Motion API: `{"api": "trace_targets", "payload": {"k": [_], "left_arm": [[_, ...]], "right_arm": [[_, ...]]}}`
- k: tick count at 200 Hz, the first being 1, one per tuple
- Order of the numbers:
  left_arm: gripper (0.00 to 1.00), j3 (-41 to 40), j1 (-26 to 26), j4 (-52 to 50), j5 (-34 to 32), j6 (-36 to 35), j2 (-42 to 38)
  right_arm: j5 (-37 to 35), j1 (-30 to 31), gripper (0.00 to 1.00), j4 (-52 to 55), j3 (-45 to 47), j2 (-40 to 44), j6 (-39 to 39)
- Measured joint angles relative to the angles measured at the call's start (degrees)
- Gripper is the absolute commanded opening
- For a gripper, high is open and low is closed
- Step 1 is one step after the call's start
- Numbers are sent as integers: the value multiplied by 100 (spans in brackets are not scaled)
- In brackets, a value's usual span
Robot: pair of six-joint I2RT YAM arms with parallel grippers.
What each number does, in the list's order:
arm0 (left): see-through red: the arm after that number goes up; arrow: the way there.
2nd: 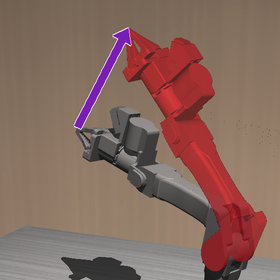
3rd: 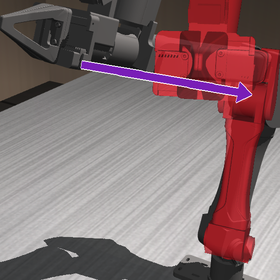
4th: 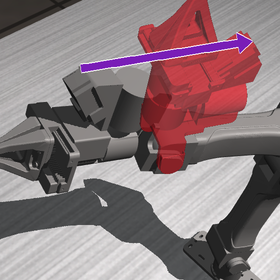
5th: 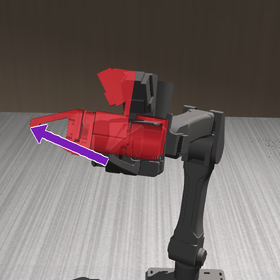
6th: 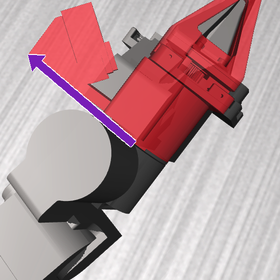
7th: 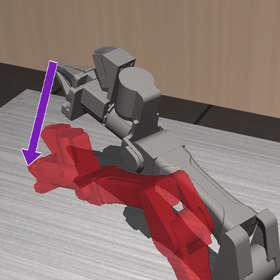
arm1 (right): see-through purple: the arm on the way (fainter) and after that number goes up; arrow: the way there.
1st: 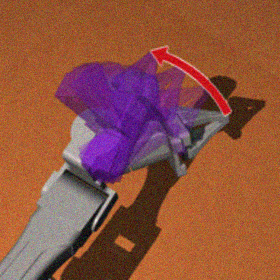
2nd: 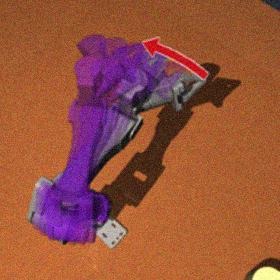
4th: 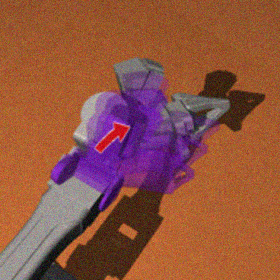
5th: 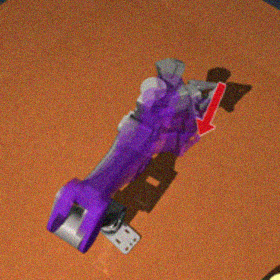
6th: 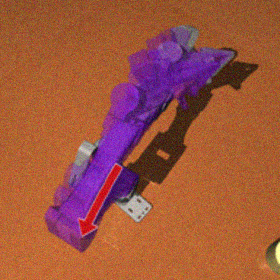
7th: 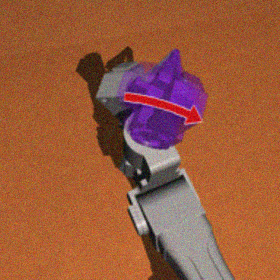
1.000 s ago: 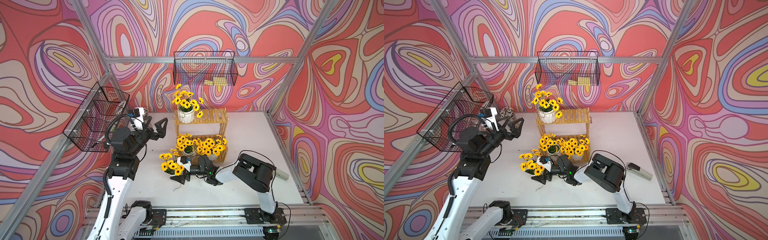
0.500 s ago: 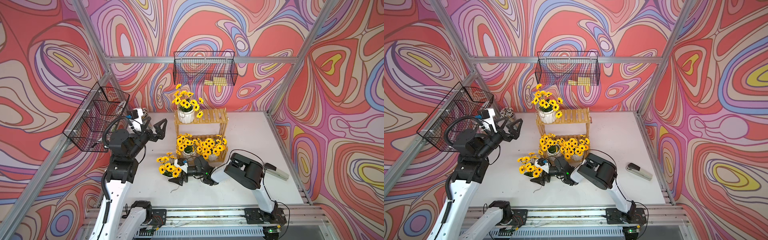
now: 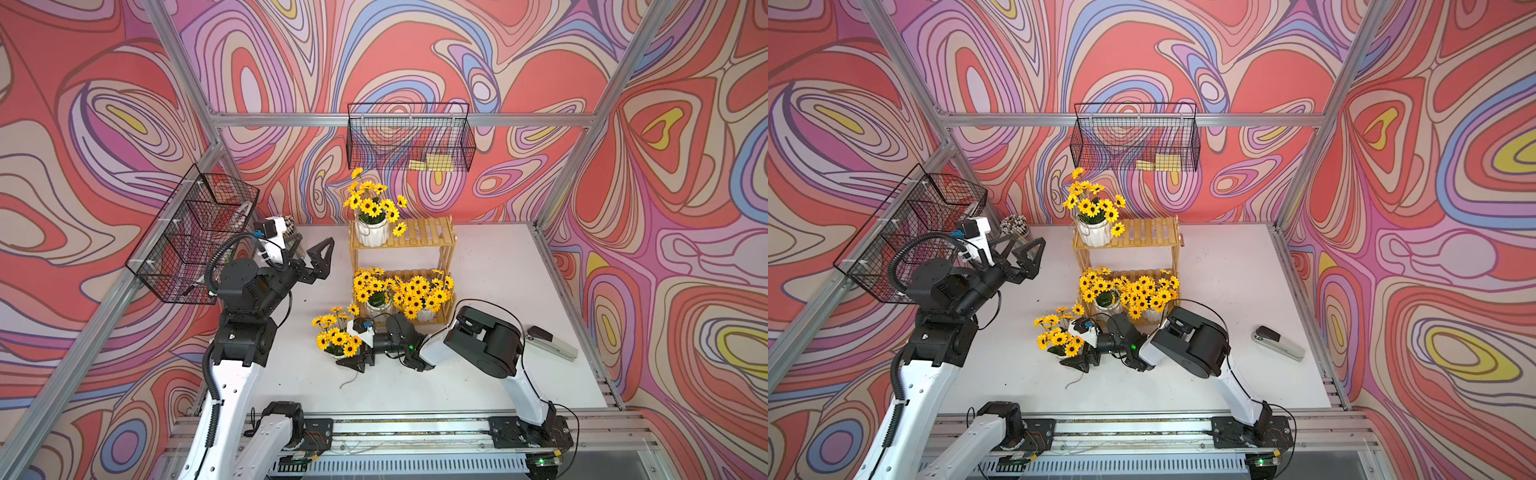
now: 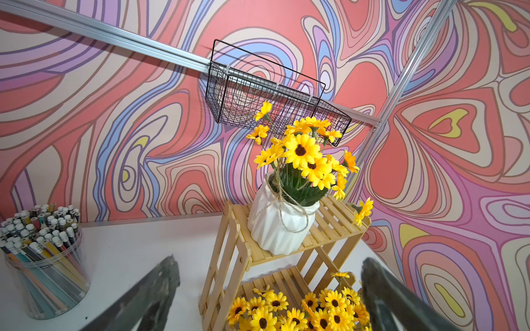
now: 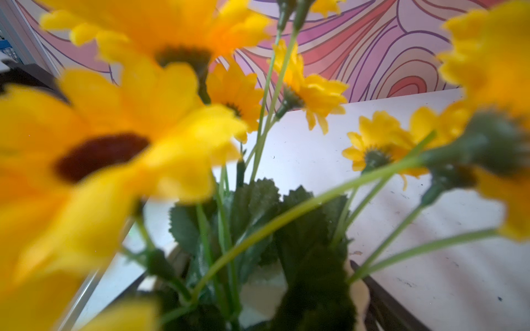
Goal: Take the sunflower pots off the shelves
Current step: Place the sunflower pot at the center of the board.
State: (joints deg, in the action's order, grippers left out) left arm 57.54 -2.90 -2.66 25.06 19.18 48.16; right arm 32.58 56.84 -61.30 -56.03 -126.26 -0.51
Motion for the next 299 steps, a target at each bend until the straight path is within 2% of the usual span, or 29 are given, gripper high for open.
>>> {"api": "trace_targets", "payload": {"k": [30,50,61,84,121,153,207,219,299], "left_arm": [[100,-7,0,-68,-2,-11,-57],[100,-7,0,-81,-4,-11,-55],[100,-11,0,-92,-2,-11,-55],[100,-31,0,-101,-2,-9,-55],[100,-44,0,-103,-2,-9,-55],[100,-68,0,-101,-2,-9,-57],[100,-98,0,-101,-22,-9,-55],[100,-103,0,-101,-24,-9,-50],[100,-116,0,-96,-72,-11,37]], "right_arm": [[-2,-2,7,2,0,-37,-4],[13,-2,14,-9,-37,-101,-4],[31,-13,21,-22,-68,-133,-2],[87,-42,42,-81,-142,-221,26],[155,-79,54,-87,-177,-256,72],[188,-90,75,-26,-199,-256,42],[348,-94,87,697,-516,-212,-308],[372,-98,98,872,-544,-170,-398],[424,-101,98,1847,-645,44,-702]]}}
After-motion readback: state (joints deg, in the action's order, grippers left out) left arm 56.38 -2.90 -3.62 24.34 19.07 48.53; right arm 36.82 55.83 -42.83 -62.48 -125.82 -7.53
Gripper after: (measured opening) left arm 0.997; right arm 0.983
